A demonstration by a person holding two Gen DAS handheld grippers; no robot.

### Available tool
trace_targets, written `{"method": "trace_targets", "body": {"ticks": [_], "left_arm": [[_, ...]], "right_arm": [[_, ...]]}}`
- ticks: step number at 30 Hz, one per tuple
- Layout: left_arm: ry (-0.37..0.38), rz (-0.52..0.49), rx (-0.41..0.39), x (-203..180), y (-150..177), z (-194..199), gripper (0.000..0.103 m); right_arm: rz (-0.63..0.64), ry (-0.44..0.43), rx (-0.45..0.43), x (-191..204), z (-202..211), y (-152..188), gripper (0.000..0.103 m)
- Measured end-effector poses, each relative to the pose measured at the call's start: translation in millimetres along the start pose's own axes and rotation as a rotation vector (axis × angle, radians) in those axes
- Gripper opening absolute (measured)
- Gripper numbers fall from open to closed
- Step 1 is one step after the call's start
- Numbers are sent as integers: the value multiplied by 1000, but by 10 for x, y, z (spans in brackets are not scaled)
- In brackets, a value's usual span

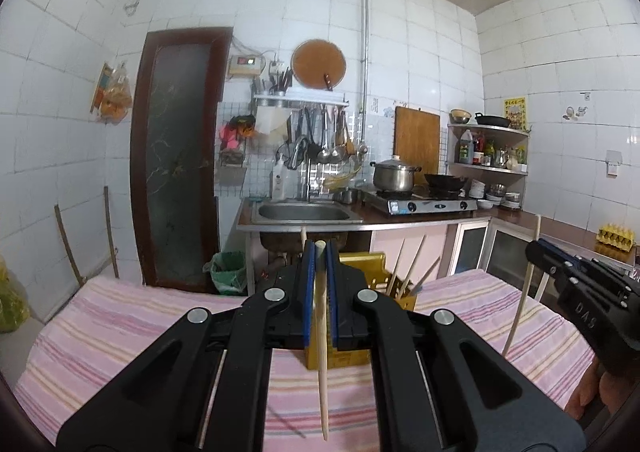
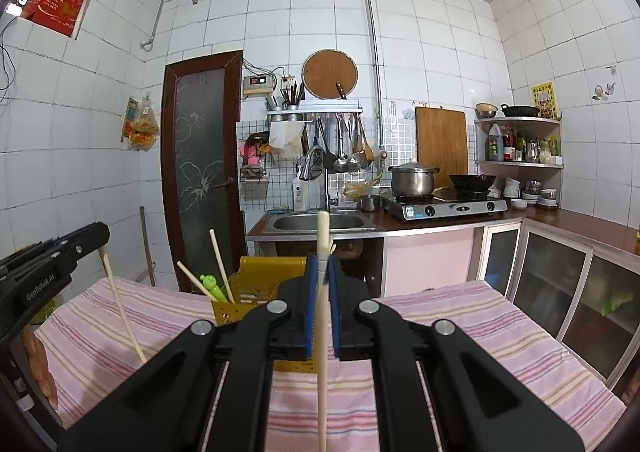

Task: Organize utensils
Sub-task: 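Lift both chopsticks and carry them over the yellow holder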

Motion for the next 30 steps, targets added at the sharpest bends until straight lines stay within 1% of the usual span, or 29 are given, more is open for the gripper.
{"method": "trace_targets", "body": {"ticks": [4,9,12,15,18,21,23,26,30], "left_arm": [[14,-4,-30,-73,-202,-94,5],[14,29,-88,-68,-574,-270,5],[15,55,-117,-64,-827,-474,5],[20,71,-142,-94,-986,-641,5],[23,70,-173,-163,-1112,-881,4],[13,59,-191,-190,-1138,-1141,5],[-4,52,-194,-194,-1086,-1322,4],[-26,51,-157,-142,-894,-1625,4],[-52,60,-81,-2,-533,-1923,5]], "right_arm": [[7,1,-29,-1,-80,-167,6],[4,-1,-105,21,-239,-591,6],[1,-2,-140,38,-394,-823,6],[6,5,-174,63,-576,-1006,6],[-6,2,-193,79,-809,-1120,6],[-12,11,-206,85,-1076,-1148,6],[-29,5,-199,108,-1262,-1097,6],[-42,1,-187,148,-1499,-971,6],[-53,-19,-132,228,-1770,-595,6]]}}
Point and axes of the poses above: each gripper's, at about its wrist camera, not at the fingertips, and z roughly against the way its jaws point, x to its left, y to its underside, the point moved 8 cm from there along -z, roughly the way its jaws point, and after that the axes turned 11 degrees about z, right-handed, at the moved point
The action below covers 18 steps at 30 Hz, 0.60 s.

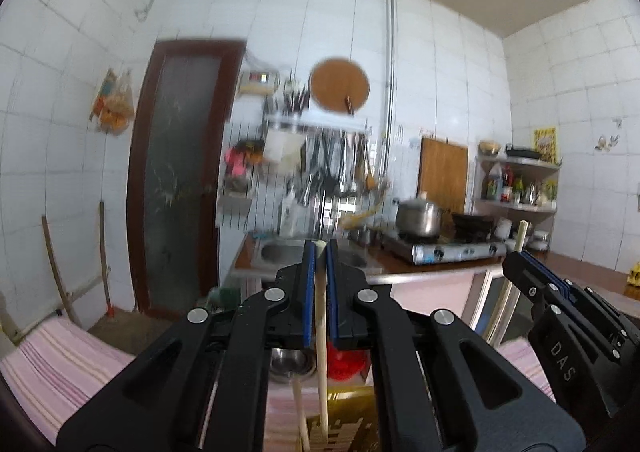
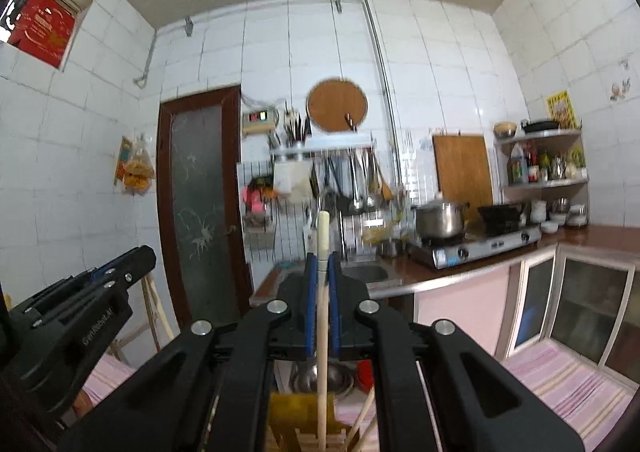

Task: Organize utensils
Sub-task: 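Lift both chopsticks and carry them over the yellow holder, then open both tools to drop the chopsticks into the holder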

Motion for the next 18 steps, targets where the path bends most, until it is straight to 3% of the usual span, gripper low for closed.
{"method": "trace_targets", "body": {"ticks": [7,9,10,11,12,13,14,18], "left_arm": [[-24,-27,102,163,339,-95,5],[-21,-17,129,188,341,-22,12],[-18,-7,131,208,293,59,25],[-22,-3,126,216,258,114,45],[-30,-1,115,240,192,228,55],[-32,-5,105,248,151,327,69],[-32,-11,92,255,112,427,76],[-39,-70,86,253,60,883,93]], "right_arm": [[55,-14,99,48,19,433,7],[66,-8,135,13,47,443,7],[69,-4,153,-14,68,434,8],[73,5,177,-55,114,420,14],[74,10,192,-87,152,402,34],[72,13,206,-127,219,386,46],[71,18,214,-169,309,366,58],[104,39,250,-281,659,336,62]]}}
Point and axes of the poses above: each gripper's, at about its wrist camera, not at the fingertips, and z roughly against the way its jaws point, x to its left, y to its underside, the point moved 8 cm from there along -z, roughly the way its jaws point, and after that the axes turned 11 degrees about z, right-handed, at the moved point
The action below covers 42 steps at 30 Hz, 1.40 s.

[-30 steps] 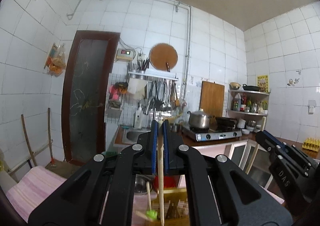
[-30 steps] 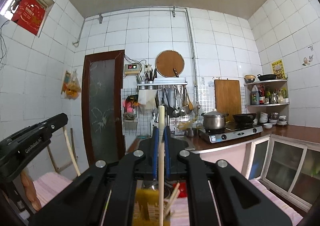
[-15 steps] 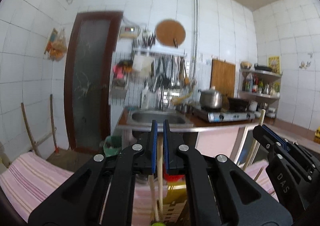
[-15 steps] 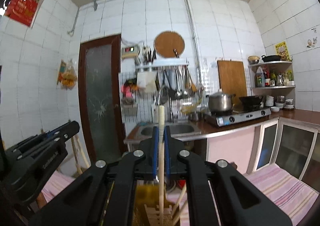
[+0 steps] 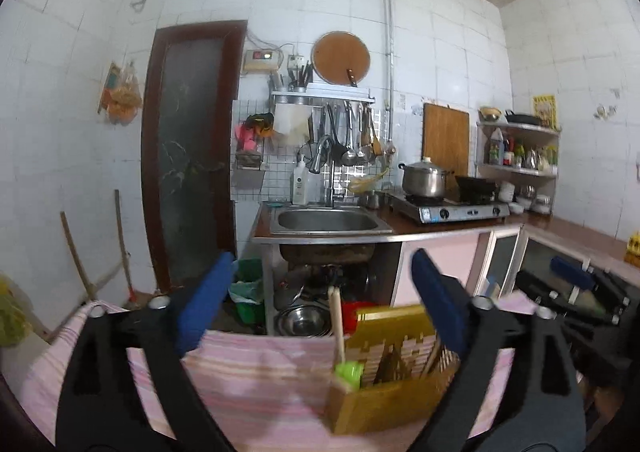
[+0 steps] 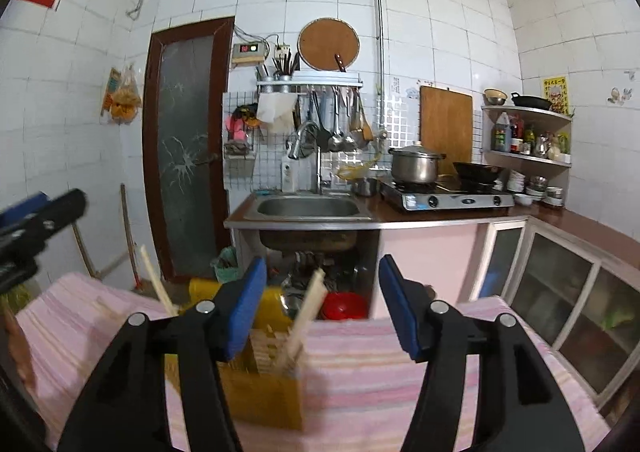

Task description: Organize utensils

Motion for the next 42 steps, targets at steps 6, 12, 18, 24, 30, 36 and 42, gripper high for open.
{"method": "trace_targets", "body": {"ticks": [6,12,18,24,30,36,42], "left_arm": [[4,34,44,160,220,761,98],[2,126,116,393,668,1304,98],[-77,-2,130,470,1151,1765,98],[-80,39,101,496,1520,2101,98],[-111,-4,36,534,1848,2270,98],[-97,-47,57,499,1986,2268,98],[-99,-28,-8,505,1876,2339,98]], "right_arm": [[18,30,32,-91,726,304,96],[18,29,70,33,1339,778,98],[-31,-11,103,190,1684,1242,98],[-61,-33,98,311,1890,1612,98],[-50,-20,77,372,1943,1858,98],[-77,-5,45,321,1991,1862,99],[-59,2,36,348,2000,1856,98]]}}
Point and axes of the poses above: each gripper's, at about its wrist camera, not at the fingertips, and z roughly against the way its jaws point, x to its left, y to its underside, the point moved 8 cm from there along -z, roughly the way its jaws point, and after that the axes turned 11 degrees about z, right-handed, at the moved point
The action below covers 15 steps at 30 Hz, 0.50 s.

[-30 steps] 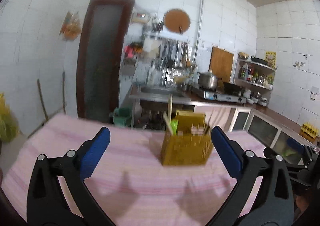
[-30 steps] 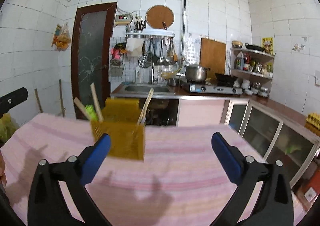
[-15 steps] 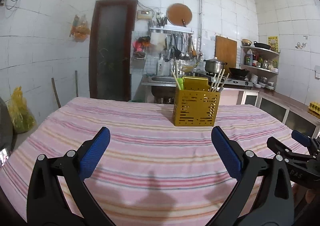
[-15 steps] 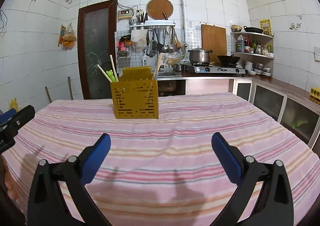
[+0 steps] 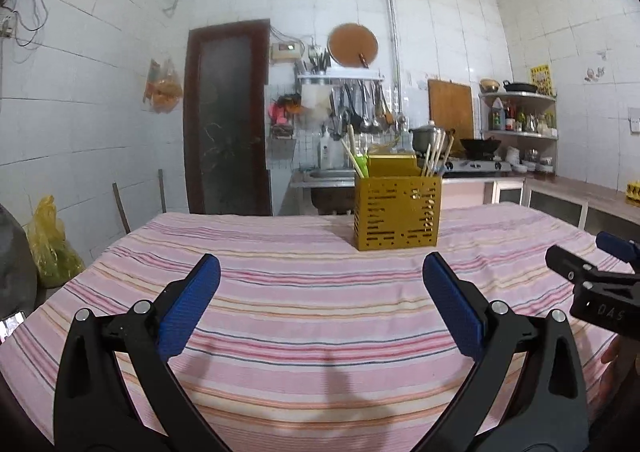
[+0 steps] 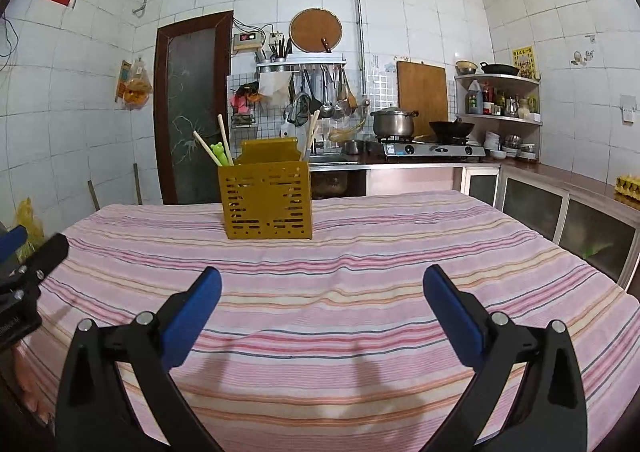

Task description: Organize utensils

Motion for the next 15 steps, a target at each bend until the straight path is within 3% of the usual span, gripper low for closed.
{"method": "trace_targets", "body": {"ticks": [7,15], "left_arm": [[-21,60,10,148,-7,-23,98],[-25,45,-2,166,-21,-19,98]], "right_arm": [[11,-1,-6,14,11,-2,99],[20,7,-38,20,85,-20,99]]}}
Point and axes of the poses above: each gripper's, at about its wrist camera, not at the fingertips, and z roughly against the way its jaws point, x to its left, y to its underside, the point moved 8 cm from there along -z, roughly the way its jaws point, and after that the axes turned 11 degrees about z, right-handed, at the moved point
